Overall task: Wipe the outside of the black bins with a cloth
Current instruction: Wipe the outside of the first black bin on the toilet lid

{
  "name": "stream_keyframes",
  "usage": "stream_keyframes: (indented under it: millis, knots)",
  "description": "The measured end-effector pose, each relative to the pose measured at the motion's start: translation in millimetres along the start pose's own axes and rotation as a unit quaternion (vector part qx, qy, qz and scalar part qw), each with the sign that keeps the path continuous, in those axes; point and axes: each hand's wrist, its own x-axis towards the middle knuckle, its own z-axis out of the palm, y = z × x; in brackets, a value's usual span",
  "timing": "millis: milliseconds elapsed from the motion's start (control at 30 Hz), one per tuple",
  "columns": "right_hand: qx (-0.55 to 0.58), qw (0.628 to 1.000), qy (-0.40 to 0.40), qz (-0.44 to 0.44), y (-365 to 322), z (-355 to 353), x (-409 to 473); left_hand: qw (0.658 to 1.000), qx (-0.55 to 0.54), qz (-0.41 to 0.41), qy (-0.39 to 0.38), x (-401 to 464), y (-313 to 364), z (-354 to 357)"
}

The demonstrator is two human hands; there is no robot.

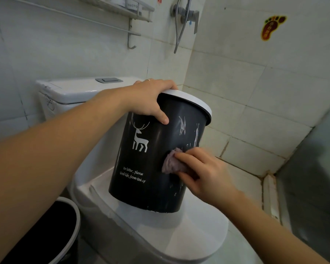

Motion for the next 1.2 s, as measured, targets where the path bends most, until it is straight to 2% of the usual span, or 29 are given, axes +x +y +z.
stream_keyframes:
  millis: [100, 200, 333, 400, 500, 600, 667, 800, 967, 1200]
  knots:
    - [-0.039, 0.999, 0.026, 0.013, 6.1, -4.1, 12.3, 1.000, 0.009, -0.001, 0.008, 0.3, 3.0, 1.7]
    - [-0.046, 0.992, 0.076, 0.095, 14.0, -11.2, 43.8, 1.000, 0.020, 0.009, 0.008, -0.5, 8.3, 2.3]
    - [-0.035, 0.980, 0.100, 0.170, 21.1, -16.0, 69.6, 0.999, 0.024, 0.021, 0.002, -0.3, 10.4, 2.5]
    - [-0.029, 0.984, 0.089, 0.153, 15.8, -15.7, 64.6, 0.999, 0.034, 0.024, 0.004, 0.5, 8.6, 2.6]
    - [-0.031, 0.995, 0.060, 0.077, 7.2, -13.9, 40.2, 0.999, 0.042, 0.028, 0.007, 0.7, 5.5, 2.7]
    - [-0.041, 0.996, 0.057, 0.060, 6.7, -15.1, 25.0, 0.999, 0.043, 0.028, 0.004, -0.3, 5.6, 2.4]
    - [-0.042, 0.994, 0.064, 0.074, 8.7, -15.5, 28.4, 0.998, 0.051, 0.031, 0.004, 0.1, 6.7, 2.4]
    - [-0.019, 0.980, 0.102, 0.171, 11.7, -17.9, 58.9, 0.998, 0.055, 0.034, 0.003, 1.0, 12.0, 3.4]
    - [-0.045, 0.987, 0.102, 0.112, 12.9, -17.8, 74.8, 0.998, 0.058, 0.040, 0.002, 0.1, 14.0, 2.6]
    - [-0.045, 0.980, 0.103, 0.164, 34.4, -23.5, 62.1, 0.999, 0.043, 0.021, -0.003, -2.8, 10.2, 0.1]
